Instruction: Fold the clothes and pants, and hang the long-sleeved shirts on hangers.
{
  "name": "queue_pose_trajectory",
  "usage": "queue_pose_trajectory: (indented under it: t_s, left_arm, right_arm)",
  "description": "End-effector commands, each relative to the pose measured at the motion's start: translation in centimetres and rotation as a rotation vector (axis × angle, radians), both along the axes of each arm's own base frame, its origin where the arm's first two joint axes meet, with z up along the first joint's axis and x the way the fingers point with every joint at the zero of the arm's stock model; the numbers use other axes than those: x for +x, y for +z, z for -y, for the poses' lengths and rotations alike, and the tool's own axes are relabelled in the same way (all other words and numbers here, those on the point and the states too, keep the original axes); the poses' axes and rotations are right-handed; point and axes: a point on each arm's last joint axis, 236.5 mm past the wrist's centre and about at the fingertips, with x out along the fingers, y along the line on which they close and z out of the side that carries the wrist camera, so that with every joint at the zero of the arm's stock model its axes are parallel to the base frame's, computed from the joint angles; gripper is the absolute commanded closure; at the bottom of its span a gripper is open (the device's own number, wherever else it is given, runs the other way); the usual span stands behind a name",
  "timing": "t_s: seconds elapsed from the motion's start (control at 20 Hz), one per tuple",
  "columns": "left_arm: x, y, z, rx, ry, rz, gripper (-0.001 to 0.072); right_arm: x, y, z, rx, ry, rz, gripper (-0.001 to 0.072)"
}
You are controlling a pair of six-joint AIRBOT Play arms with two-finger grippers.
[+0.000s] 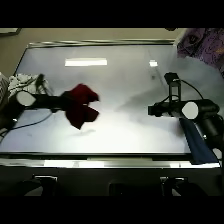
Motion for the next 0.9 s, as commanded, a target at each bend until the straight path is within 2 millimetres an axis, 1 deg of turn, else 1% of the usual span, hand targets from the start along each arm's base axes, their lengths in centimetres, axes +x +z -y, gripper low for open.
queue_pose_trajectory:
  t_s: [0.0,0.05,0.1,0.15,0.2,0.25,0.3,0.35,0.4,0.45,0.5,0.55,0.6,0.65,0.7,0.75,0.85]
  left_arm:
    - [-3.4,0.9,13.1,-0.119,-0.156,0.083,0.0693]
    - [-4.6,-0.4,15.2,-0.122,-0.180,0.059,0.0693]
    - [-6.0,-2.4,16.8,-0.114,-0.202,0.005,0.0693]
    - [-7.3,-4.2,17.8,-0.098,-0.224,-0.045,0.0693]
    - [-8.1,-5.8,18.3,-0.079,-0.244,-0.080,0.0686]
    - [-8.4,-6.5,18.2,-0.069,-0.249,-0.100,0.0625]
    - [-8.1,-6.4,17.7,-0.067,-0.240,-0.106,0.0471]
    - [-7.5,-6.0,16.8,-0.067,-0.227,-0.109,0.0241]
    - [-6.8,-5.4,15.2,-0.057,-0.226,-0.106,0.0041]
    - [-6.1,-4.8,13.2,-0.044,-0.228,-0.104,0.0026]
    - [-5.5,-3.9,10.8,-0.026,-0.224,-0.103,0.0026]
    - [-5.0,-3.2,8.3,0.000,-0.212,-0.102,0.0026]
    - [-4.5,-2.4,5.4,0.032,-0.193,-0.096,0.0026]
    - [-4.1,-1.7,2.8,0.061,-0.166,-0.093,0.0026]
    - [-3.9,-1.1,0.3,0.085,-0.140,-0.090,0.0027]
    - [-3.8,-0.6,-1.7,0.100,-0.133,-0.086,0.0027]
    - [-4.1,-0.5,-4.4,0.110,-0.111,-0.116,0.0027]
  right_arm:
    - [-1.9,1.1,2.4,-0.109,0.006,-0.007,0.0594]
    - [-2.6,1.3,2.9,-0.129,0.006,-0.015,0.0546]
    - [-3.2,1.4,3.4,-0.148,0.006,-0.026,0.0514]
    - [-3.8,1.4,3.8,-0.164,0.005,-0.043,0.0512]
    - [-4.2,1.2,4.1,-0.176,0.005,-0.061,0.0492]
    - [-4.5,1.0,4.5,-0.187,-0.007,-0.078,0.0429]
    - [-4.4,1.0,5.2,-0.194,-0.048,-0.079,0.0372]
    - [-4.0,1.2,6.6,-0.226,-0.119,-0.068,0.0326]
    - [-3.5,1.5,8.3,-0.261,-0.200,-0.048,0.0263]
    - [-3.0,1.6,10.0,-0.277,-0.288,-0.036,0.0227]
    - [-2.6,1.1,11.1,-0.243,-0.371,-0.046,0.0227]
    - [-2.1,0.1,12.0,-0.176,-0.460,-0.073,0.0227]
    - [-1.4,-1.1,12.0,-0.070,-0.518,-0.110,0.0227]
    - [-0.3,-2.6,11.2,0.078,-0.557,-0.155,0.0227]
    - [1.1,-3.5,9.7,0.230,-0.558,-0.185,0.0227]
    - [3.0,-4.1,8.0,0.389,-0.542,-0.195,0.0228]
    - [7.2,-4.5,5.2,0.631,-0.515,-0.159,0.0232]
